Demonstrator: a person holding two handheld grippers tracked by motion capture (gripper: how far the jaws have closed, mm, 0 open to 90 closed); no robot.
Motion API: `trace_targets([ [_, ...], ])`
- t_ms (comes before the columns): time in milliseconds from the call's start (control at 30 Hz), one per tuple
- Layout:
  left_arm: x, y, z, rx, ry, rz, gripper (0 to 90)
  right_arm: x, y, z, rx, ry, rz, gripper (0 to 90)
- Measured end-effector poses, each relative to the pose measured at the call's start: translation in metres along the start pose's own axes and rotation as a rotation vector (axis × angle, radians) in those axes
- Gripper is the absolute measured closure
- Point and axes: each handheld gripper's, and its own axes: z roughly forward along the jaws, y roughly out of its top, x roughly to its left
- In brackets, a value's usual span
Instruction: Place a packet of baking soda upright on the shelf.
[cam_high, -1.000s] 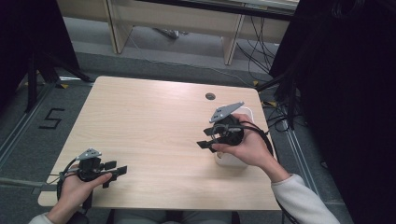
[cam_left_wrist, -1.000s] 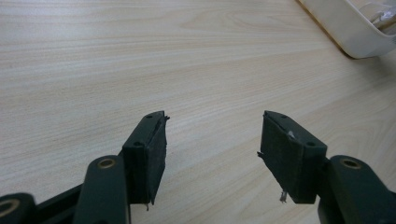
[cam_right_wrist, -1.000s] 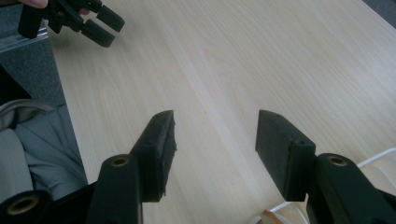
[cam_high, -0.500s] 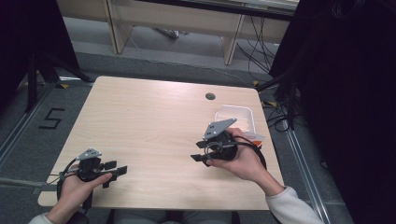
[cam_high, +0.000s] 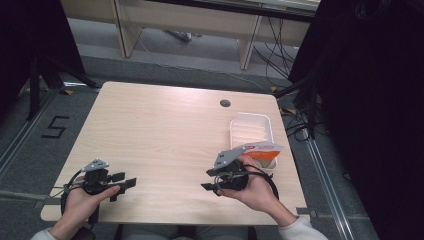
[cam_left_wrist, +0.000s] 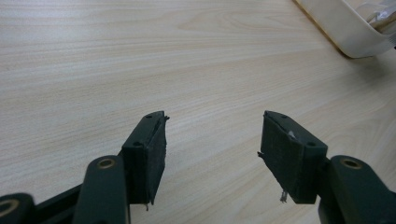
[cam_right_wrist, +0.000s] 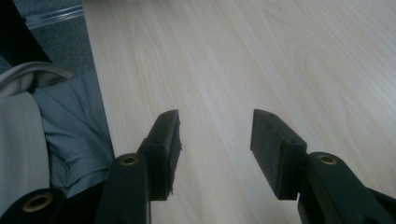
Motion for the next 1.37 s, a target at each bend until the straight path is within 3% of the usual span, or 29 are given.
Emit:
trace_targets([
  [300,0.0,0.0,0.0,0.001,-0.002,0.003,40.2,-0.001,-0.024,0.013,0.028,0.025,0.022,52.6],
  [367,0.0,0.0,0.0,0.006,0.0,0.004,40.1,0.001,-0.028,0.015,0.021,0.0,0.038,52.6],
  [400,0.0,0.0,0.0,0.006,0.0,0.005,40.1,0.0,-0.029,0.015,0.031,0.017,0.035,52.5],
  [633,-0.001,0.0,0.0,0.005,-0.003,0.007,39.9,-0.001,-0.042,0.024,0.032,-0.002,0.041,52.1],
  [733,-0.001,0.0,0.0,0.007,-0.006,0.01,39.9,0.0,-0.048,0.029,-0.002,-0.019,0.035,51.8],
  [800,-0.001,0.0,0.0,0.005,-0.008,0.011,39.9,0.001,-0.05,0.031,-0.024,-0.01,0.034,51.4],
  [1000,-0.002,0.0,0.0,0.0,-0.015,0.016,39.6,0.002,-0.055,0.037,-0.014,0.019,0.055,49.0],
  [1367,-0.002,0.001,0.001,0.002,-0.011,0.016,39.6,0.0,-0.062,0.032,-0.02,0.009,0.074,48.7],
])
